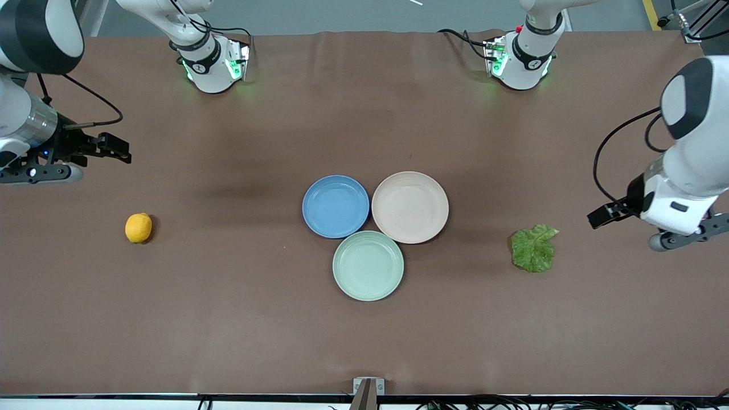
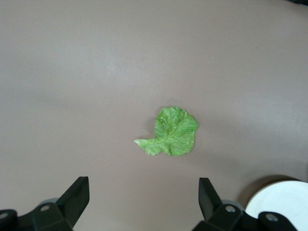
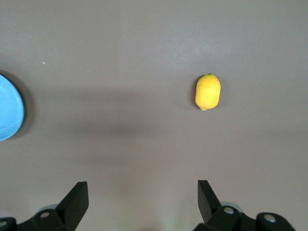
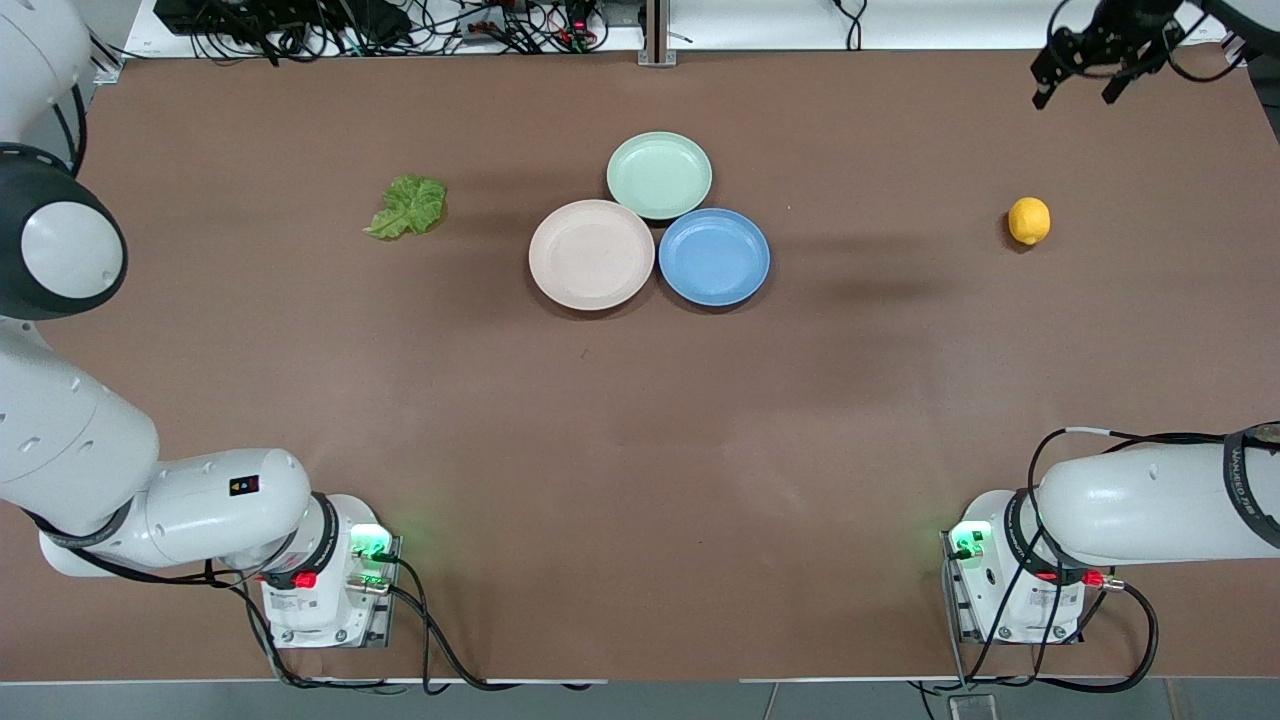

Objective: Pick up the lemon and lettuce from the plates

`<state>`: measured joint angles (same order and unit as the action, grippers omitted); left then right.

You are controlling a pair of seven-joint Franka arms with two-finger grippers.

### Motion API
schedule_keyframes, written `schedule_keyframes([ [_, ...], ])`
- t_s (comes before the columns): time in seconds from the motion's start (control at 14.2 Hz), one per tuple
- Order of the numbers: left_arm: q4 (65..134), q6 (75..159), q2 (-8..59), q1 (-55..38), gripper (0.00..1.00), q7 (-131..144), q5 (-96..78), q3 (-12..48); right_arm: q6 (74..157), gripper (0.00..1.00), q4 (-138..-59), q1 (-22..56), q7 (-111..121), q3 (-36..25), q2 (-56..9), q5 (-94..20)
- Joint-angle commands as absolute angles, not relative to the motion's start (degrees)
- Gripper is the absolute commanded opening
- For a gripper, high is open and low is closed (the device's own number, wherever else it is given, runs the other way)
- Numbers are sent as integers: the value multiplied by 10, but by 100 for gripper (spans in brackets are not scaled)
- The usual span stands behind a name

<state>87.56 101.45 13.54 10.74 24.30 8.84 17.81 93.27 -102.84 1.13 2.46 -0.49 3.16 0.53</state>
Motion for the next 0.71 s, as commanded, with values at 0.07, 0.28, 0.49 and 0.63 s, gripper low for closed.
schedule_keyframes([
  [0.07,818,949,137,111,100,225,78,178,893,100,-944,16,12,-9,24,5],
  [0.28,792,911,121,118,100,225,76,178,889,100,-912,11,17,-13,23,6],
  [0.49,792,884,93,122,100,225,77,183,892,100,-883,11,18,-13,14,10],
  [0.63,792,869,79,122,100,222,77,184,894,100,-861,11,18,-13,-1,7],
])
